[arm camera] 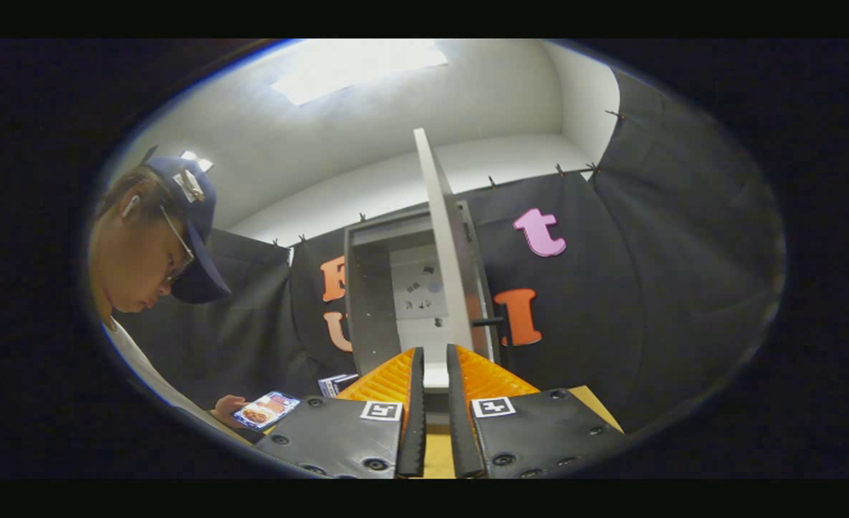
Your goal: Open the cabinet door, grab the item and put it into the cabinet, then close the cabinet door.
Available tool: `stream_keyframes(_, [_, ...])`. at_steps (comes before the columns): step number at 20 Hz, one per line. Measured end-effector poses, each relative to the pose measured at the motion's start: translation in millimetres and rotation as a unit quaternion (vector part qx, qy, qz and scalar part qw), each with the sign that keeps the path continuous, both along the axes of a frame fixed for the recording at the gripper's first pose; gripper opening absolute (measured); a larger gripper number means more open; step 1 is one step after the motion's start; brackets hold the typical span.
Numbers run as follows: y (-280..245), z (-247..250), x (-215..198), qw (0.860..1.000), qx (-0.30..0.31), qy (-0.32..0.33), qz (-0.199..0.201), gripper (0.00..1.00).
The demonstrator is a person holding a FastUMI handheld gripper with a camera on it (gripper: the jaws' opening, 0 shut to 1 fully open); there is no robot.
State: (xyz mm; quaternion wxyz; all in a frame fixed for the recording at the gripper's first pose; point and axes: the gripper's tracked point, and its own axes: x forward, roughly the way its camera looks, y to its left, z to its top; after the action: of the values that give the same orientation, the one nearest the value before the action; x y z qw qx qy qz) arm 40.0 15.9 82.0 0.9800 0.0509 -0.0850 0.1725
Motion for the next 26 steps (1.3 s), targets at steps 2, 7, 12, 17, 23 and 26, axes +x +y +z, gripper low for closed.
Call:
stream_keyframes(2, [9,6,-11,1.000,-0.011,-0.018,0.006,0.27])
stream_keyframes(7, [48,-20,7,0.998,-0.040,0.004,0.044,0.33])
stream_keyframes(12, [85,-93,90,0.994,-0.082,0.066,0.029,0.87])
stream_keyframes(17, [106,-241,157,0.974,-0.103,0.199,-0.017,0.98])
stream_keyframes(23, [80,-397,171,0.938,-0.115,0.319,-0.073,0.98])
stream_keyframes(26, [63,-463,154,0.913,-0.117,0.378,-0.101,0.99])
